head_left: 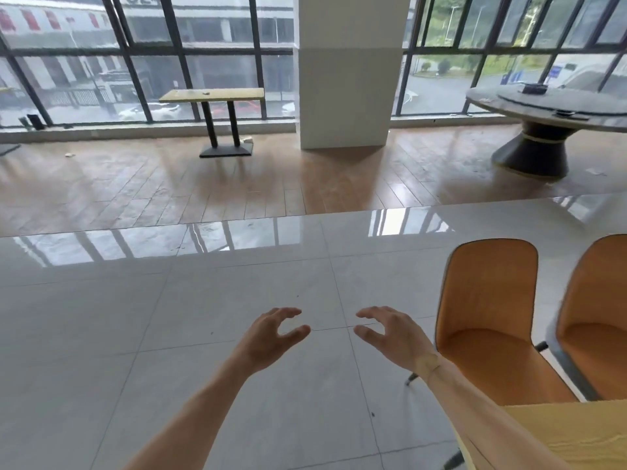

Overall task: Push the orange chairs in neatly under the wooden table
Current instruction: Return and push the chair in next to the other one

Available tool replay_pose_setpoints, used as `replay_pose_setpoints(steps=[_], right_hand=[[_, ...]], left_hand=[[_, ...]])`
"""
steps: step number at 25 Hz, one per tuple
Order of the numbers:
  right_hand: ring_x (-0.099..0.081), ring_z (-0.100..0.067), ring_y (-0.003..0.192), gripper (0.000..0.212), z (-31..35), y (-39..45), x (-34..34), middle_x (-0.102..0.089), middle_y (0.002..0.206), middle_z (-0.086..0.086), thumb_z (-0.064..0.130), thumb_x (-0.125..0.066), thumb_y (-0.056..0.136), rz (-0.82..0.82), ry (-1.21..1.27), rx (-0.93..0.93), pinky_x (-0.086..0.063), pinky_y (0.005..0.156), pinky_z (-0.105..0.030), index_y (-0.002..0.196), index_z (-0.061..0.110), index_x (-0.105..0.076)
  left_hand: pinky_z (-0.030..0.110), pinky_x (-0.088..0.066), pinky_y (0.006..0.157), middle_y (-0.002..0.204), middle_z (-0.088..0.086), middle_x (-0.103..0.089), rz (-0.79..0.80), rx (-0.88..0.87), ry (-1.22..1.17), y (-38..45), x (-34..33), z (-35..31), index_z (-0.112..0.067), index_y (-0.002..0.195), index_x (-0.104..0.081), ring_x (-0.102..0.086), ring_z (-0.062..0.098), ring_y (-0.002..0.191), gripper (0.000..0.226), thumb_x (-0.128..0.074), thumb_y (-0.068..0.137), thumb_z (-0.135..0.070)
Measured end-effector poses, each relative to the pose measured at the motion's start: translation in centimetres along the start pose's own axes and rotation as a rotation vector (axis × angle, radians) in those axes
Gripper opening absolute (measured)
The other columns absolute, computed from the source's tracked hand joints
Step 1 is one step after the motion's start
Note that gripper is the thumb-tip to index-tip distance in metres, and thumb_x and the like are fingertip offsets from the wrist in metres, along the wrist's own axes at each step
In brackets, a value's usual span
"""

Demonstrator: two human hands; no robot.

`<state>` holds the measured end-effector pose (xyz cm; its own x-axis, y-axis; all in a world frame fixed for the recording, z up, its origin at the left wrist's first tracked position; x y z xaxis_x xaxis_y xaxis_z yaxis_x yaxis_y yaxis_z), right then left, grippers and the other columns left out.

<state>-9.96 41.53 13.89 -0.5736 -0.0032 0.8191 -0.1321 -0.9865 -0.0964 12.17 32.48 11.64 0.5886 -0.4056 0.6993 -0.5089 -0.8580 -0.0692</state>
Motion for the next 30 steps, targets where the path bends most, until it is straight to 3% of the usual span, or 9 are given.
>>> replay_pose_setpoints(steps=[9,14,24,30], right_hand=[[-0.051,-0.011,0.125,0.046,-8.4,17.9,6.3,-0.056,0.136,0.01,0.056,-0.051,0.093,-0.106,-0.018,-0.075,-0.044,0.103,-0.036,0.131,0.031,-0.056],[-0.053,-0.009,0.121,0.045,-13.7,26.5,10.0,-0.057,0.134,0.012,0.058,-0.051,0.091,-0.115,0.037,-0.167,-0.045,0.1,-0.031,0.129,0.034,-0.056],[-0.054,-0.012,0.121,0.045,-26.6,39.5,17.4,-0.058,0.133,0.01,0.057,-0.051,0.091,-0.181,0.037,-0.381,-0.046,0.099,-0.034,0.128,0.033,-0.057],[-0.055,-0.01,0.117,0.043,-35.4,46.7,23.5,-0.059,0.131,0.011,0.058,-0.051,0.091,-0.31,0.06,-0.601,-0.047,0.095,-0.031,0.126,0.034,-0.058]], left_hand=[[0.029,-0.034,0.101,0.136,-0.014,-0.052,0.117,-0.103,0.136,23.6,-1.8,-2.1,-0.039,0.131,-0.053,-0.044,0.009,0.124,0.056,-0.054,0.084,-0.068],[0.037,-0.037,0.108,0.139,-0.011,-0.052,0.153,-0.102,0.171,35.7,-2.8,-4.4,-0.039,0.131,-0.053,-0.043,0.011,0.129,0.06,-0.049,0.082,-0.073],[0.041,-0.038,0.108,0.136,-0.01,-0.054,0.339,-0.226,0.138,57.7,-10.3,-9.5,-0.039,0.127,-0.056,-0.045,0.011,0.128,0.071,-0.043,0.073,-0.082],[0.036,-0.038,0.107,0.137,-0.009,-0.054,0.504,-0.375,0.113,73.7,-16.6,-15.0,-0.037,0.128,-0.057,-0.044,0.012,0.129,0.055,-0.053,0.084,-0.069]])
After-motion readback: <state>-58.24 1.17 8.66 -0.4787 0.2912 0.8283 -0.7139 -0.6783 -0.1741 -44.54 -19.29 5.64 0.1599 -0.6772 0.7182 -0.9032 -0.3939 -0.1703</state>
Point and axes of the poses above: each hand's wrist, its own y-axis towards the middle knuckle, its own x-axis out of the back of the hand, z = x × y, the point moved 10 cm from there along y, towards the middle knuckle
